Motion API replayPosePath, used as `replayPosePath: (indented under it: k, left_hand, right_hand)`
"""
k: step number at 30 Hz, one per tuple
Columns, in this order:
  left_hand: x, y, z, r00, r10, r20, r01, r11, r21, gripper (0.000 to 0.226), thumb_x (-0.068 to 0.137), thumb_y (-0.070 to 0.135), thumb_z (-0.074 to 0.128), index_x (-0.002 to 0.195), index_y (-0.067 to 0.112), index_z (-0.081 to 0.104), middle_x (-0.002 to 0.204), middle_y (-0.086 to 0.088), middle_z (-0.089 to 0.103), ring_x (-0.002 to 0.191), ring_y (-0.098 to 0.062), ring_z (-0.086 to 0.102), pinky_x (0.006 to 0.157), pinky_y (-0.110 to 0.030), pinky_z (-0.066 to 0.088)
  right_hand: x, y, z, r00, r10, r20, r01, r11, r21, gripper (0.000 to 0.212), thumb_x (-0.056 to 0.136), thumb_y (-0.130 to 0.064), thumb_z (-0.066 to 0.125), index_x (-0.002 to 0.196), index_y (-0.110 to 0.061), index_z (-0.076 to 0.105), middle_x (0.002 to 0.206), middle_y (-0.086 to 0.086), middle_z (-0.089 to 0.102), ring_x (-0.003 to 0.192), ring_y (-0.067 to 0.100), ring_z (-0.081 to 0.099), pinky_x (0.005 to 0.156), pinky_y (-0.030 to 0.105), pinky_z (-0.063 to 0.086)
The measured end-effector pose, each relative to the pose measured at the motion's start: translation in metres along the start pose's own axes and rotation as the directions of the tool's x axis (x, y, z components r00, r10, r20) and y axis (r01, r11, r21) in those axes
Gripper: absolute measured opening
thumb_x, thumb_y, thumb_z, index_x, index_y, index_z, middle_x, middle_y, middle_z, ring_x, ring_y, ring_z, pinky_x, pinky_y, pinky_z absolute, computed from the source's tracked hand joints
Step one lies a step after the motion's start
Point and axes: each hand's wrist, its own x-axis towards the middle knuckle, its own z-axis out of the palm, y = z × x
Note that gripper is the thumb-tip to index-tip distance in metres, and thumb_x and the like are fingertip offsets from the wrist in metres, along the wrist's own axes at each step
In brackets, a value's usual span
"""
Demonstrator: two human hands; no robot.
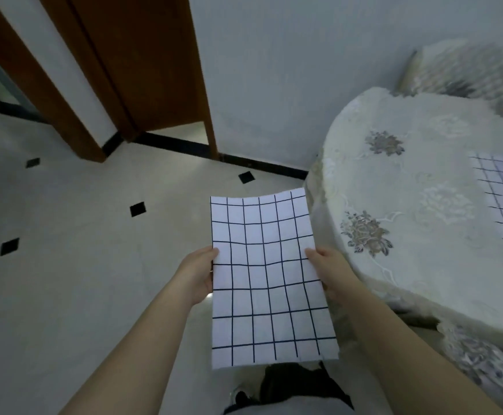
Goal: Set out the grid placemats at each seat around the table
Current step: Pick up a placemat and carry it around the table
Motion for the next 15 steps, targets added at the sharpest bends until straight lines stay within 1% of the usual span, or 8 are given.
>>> replayPosePath:
  k: [1,2,3,4,6,8,11,15]
  left_hand:
    - [0.014,0.011,0.010,1.000,-0.004,0.029,0.003,0.999,0.033,0.023,0.100,0.014,0.045,0.111,0.007,0.064,0.103,-0.012,0.071,0.088,-0.026,0.067,0.080,-0.043,0.056]
    - [0.028,0.022,0.022,0.998,-0.005,0.061,0.001,0.998,0.060,0.024,0.100,0.014,0.045,0.113,0.007,0.064,0.107,-0.013,0.070,0.090,-0.026,0.068,0.079,-0.043,0.057]
    - [0.041,0.032,0.034,0.996,-0.005,0.093,-0.003,0.996,0.094,0.025,0.099,0.014,0.045,0.115,0.006,0.063,0.109,-0.014,0.070,0.091,-0.027,0.068,0.079,-0.043,0.057]
    - [0.055,0.043,0.048,0.992,-0.006,0.128,-0.010,0.992,0.123,0.026,0.099,0.013,0.045,0.116,0.006,0.063,0.111,-0.014,0.070,0.091,-0.027,0.067,0.079,-0.043,0.057]
    - [0.082,0.065,0.078,0.982,-0.007,0.191,-0.027,0.985,0.171,0.025,0.099,0.013,0.045,0.115,0.005,0.063,0.107,-0.014,0.070,0.089,-0.028,0.067,0.078,-0.043,0.057]
    - [0.109,0.086,0.108,0.971,-0.011,0.241,-0.043,0.975,0.216,0.024,0.099,0.013,0.046,0.114,0.005,0.062,0.101,-0.013,0.069,0.085,-0.027,0.066,0.076,-0.042,0.057]
    - [0.151,0.117,0.157,0.946,-0.047,0.320,-0.047,0.959,0.279,0.024,0.100,0.015,0.047,0.115,0.006,0.062,0.102,-0.013,0.070,0.086,-0.026,0.066,0.070,-0.041,0.057]
    - [0.195,0.149,0.219,0.918,-0.109,0.381,-0.047,0.925,0.378,0.026,0.099,0.017,0.048,0.118,0.006,0.061,0.101,-0.012,0.069,0.084,-0.026,0.067,0.064,-0.036,0.057]
  right_hand:
    - [0.008,-0.002,-0.007,0.999,0.017,-0.038,-0.015,0.999,0.037,0.038,0.092,-0.037,0.051,0.099,-0.001,0.063,0.098,0.033,0.065,0.080,0.041,0.067,0.074,0.041,0.054]
    - [0.015,-0.005,-0.015,0.997,0.035,-0.072,-0.030,0.997,0.072,0.035,0.091,-0.037,0.052,0.097,-0.005,0.064,0.102,0.032,0.064,0.086,0.045,0.067,0.080,0.049,0.056]
    - [0.024,-0.006,-0.022,0.992,0.059,-0.108,-0.049,0.994,0.097,0.034,0.090,-0.039,0.053,0.094,-0.008,0.066,0.102,0.030,0.065,0.091,0.047,0.065,0.084,0.058,0.054]
    - [0.036,-0.004,-0.030,0.986,0.074,-0.147,-0.055,0.990,0.129,0.034,0.087,-0.041,0.053,0.091,-0.010,0.066,0.100,0.028,0.067,0.093,0.047,0.064,0.085,0.061,0.052]
    - [0.060,-0.005,-0.046,0.971,0.103,-0.214,-0.058,0.977,0.207,0.032,0.081,-0.045,0.054,0.087,-0.017,0.068,0.097,0.017,0.072,0.093,0.038,0.067,0.089,0.057,0.052]
    - [0.074,-0.017,-0.062,0.955,0.135,-0.264,-0.049,0.950,0.309,0.024,0.085,-0.040,0.054,0.087,-0.021,0.069,0.099,0.008,0.073,0.094,0.030,0.068,0.089,0.053,0.054]
    - [0.103,-0.030,-0.087,0.929,0.195,-0.315,-0.047,0.905,0.422,0.022,0.094,-0.028,0.052,0.091,-0.012,0.068,0.094,0.012,0.073,0.087,0.030,0.070,0.080,0.048,0.058]
    - [0.134,-0.039,-0.118,0.892,0.265,-0.366,-0.057,0.870,0.489,0.024,0.095,-0.027,0.051,0.092,-0.010,0.069,0.093,0.014,0.074,0.088,0.034,0.071,0.083,0.054,0.056]
